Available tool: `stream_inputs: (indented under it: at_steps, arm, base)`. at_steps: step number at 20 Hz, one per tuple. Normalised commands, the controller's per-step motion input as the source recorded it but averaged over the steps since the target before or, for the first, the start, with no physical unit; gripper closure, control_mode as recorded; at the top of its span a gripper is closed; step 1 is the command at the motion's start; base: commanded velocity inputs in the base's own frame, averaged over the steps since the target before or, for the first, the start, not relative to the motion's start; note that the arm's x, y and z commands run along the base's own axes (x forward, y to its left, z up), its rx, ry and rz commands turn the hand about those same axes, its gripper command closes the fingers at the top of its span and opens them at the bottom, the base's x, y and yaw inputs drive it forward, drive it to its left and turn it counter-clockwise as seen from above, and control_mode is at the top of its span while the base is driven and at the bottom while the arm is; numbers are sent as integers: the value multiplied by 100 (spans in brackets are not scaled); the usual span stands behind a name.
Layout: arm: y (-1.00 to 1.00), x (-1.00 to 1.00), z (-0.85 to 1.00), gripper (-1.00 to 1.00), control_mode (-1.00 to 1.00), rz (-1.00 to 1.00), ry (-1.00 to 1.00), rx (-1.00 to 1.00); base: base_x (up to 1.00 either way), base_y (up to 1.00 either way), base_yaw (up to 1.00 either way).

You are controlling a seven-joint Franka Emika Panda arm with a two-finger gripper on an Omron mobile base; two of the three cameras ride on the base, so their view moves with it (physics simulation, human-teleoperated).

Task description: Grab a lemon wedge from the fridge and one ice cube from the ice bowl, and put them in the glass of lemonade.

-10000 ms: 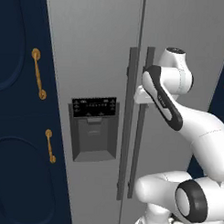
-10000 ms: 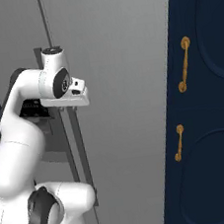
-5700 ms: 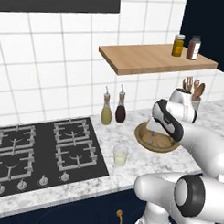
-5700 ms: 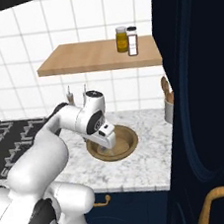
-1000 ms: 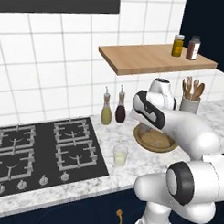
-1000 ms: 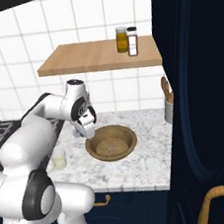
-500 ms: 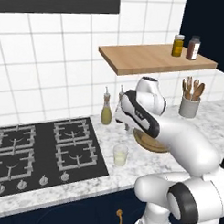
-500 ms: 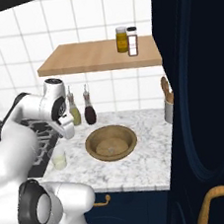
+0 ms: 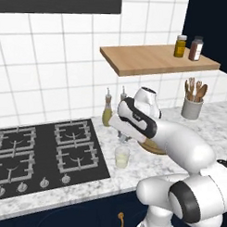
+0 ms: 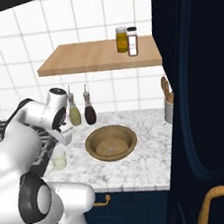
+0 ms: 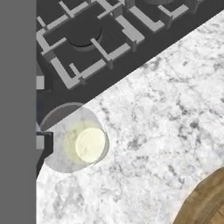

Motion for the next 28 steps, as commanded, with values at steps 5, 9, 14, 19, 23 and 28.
stream_inputs:
  at_steps: [5,9,14,19,23,28]
  arm:
    - [0,1,-30,100,-100,15,-4,13]
    - [0,1,-18,100,-100,11,-5,3]
    - [-1,27,-32,100,-100,4,-6,0]
    - [0,19,-35,100,-100,4,-4,0]
    - [0,1,-18,100,-100,5,-4,0]
    - [3,-40,15,100,-100,3,-14,-1]
  base:
    - [0,0,0]
    - [0,0,0]
    - [0,0,0]
    - [0,0,0]
    - [0,0,0]
    - [0,0,0]
